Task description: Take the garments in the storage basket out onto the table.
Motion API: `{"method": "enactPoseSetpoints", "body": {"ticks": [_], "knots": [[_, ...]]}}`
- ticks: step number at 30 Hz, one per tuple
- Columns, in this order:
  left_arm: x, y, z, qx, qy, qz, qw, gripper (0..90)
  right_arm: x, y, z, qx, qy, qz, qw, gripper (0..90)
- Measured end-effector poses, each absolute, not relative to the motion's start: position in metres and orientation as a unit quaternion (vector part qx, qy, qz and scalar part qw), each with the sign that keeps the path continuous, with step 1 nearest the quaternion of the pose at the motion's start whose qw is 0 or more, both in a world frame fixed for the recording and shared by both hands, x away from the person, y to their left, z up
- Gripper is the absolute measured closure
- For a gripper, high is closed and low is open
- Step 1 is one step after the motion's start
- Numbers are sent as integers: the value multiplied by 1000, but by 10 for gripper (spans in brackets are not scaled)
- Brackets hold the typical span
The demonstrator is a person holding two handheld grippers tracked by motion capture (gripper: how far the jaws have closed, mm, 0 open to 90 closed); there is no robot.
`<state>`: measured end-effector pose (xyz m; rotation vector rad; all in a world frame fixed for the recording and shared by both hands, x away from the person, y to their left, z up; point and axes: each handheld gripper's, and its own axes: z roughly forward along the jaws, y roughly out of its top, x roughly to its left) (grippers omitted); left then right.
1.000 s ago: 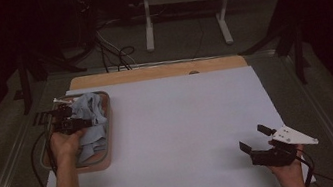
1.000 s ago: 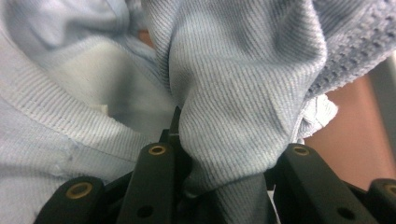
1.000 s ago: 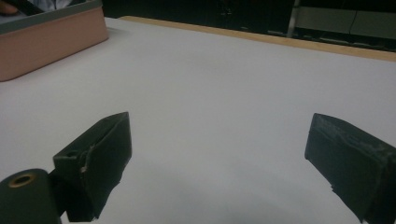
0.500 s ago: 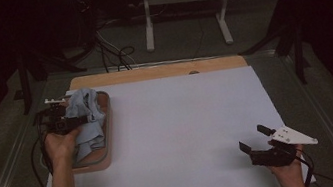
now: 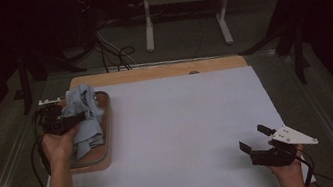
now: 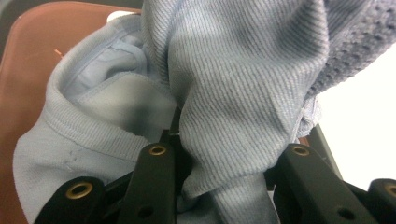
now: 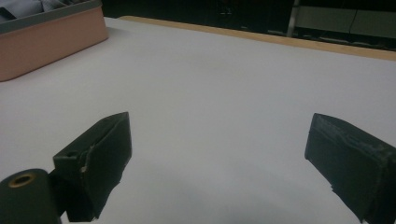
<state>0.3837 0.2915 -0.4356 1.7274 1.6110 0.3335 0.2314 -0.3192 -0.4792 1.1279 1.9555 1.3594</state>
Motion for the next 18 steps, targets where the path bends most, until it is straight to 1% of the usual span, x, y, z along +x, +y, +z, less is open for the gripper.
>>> {"method": "enactPoseSetpoints", "body": {"ticks": [18], "knots": [[378,291,-420,667,614,136,399,698,231,-320,-479,416,717,499,251,76]]}}
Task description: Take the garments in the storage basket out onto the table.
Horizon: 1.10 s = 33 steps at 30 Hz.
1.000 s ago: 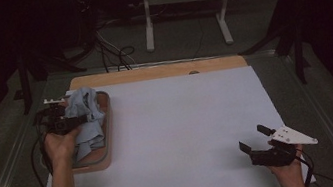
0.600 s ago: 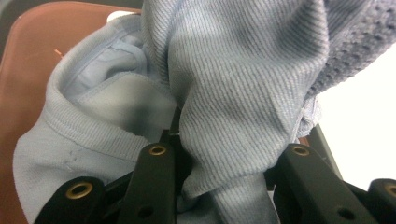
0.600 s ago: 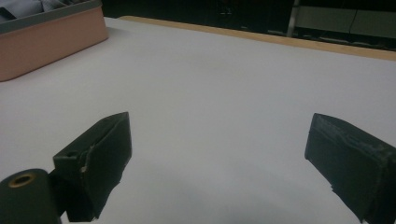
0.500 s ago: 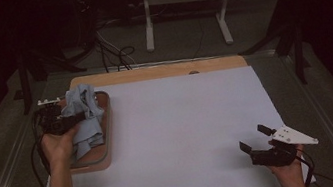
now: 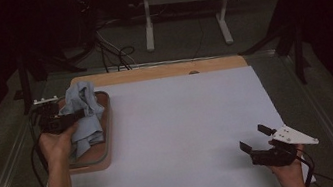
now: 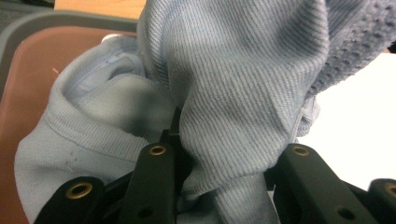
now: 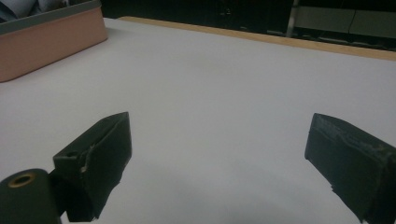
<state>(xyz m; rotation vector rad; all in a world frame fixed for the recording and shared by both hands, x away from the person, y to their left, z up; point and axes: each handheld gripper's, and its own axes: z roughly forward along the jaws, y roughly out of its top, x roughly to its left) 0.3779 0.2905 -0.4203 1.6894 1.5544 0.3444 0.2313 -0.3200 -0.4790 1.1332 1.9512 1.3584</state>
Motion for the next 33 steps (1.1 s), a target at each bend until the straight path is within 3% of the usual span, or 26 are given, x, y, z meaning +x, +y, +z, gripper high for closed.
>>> {"method": "enactPoseSetpoints", "body": {"ticks": [33], "knots": [[370,285,-404,665,574,134,458,698,232,-320,-479,417,717,500,250,76]]}}
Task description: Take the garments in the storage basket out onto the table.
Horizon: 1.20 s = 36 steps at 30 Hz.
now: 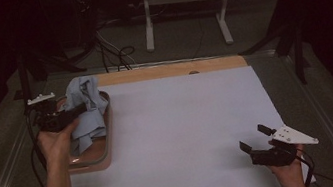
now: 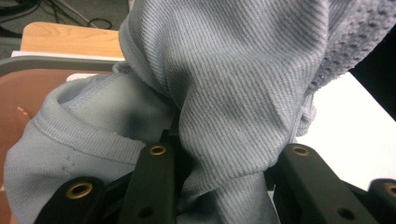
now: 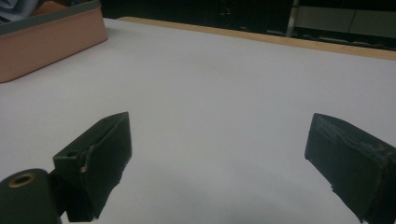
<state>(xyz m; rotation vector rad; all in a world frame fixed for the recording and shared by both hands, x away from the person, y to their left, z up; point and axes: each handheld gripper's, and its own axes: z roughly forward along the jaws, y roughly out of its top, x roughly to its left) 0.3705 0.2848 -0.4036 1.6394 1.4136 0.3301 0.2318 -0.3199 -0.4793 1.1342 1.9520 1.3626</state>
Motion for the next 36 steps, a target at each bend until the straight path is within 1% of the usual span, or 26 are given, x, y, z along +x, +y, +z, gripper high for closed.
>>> {"method": "enactPoseSetpoints", "body": {"ticks": [14,25,36], "knots": [[371,277,-390,668,551,125,484,698,232,-320,-480,416,718,499,249,76],[371,270,-384,672,539,123,493,698,232,-320,-480,416,717,500,249,76],[373,254,-380,679,522,116,503,698,232,-321,-479,417,716,500,250,76]]}}
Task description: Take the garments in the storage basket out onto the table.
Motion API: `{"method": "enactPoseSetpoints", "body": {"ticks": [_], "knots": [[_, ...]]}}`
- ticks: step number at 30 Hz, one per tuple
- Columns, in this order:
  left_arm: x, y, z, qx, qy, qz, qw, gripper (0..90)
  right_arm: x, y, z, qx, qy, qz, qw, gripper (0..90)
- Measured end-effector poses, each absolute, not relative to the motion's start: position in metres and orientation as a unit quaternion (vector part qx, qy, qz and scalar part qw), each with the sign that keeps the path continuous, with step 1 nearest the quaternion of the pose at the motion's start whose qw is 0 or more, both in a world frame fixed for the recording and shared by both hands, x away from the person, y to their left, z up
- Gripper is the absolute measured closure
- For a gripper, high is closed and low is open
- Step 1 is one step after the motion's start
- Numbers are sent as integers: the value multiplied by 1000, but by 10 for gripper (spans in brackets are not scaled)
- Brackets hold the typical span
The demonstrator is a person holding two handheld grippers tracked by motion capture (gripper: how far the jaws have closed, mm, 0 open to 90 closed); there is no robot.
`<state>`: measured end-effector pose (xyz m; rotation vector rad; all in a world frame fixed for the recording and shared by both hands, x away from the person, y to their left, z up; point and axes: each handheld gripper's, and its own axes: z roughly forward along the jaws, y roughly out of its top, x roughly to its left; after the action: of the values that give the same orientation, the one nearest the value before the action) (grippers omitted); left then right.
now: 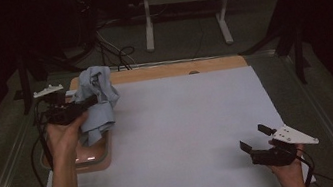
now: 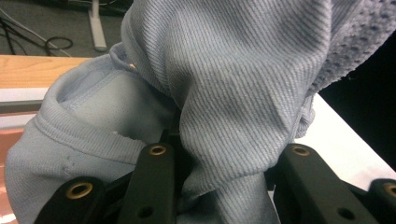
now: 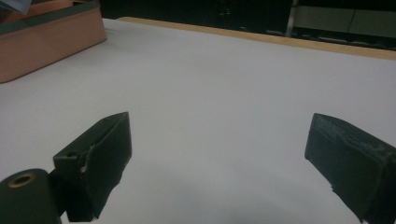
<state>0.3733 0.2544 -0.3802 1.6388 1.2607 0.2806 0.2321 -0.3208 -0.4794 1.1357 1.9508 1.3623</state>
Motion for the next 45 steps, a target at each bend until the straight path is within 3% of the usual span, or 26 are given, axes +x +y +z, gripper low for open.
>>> {"method": "enactPoseSetpoints", "body": {"ticks": [45], "knots": [[387,186,-378,717,468,91,508,697,233,-322,-479,417,716,501,249,76]]}}
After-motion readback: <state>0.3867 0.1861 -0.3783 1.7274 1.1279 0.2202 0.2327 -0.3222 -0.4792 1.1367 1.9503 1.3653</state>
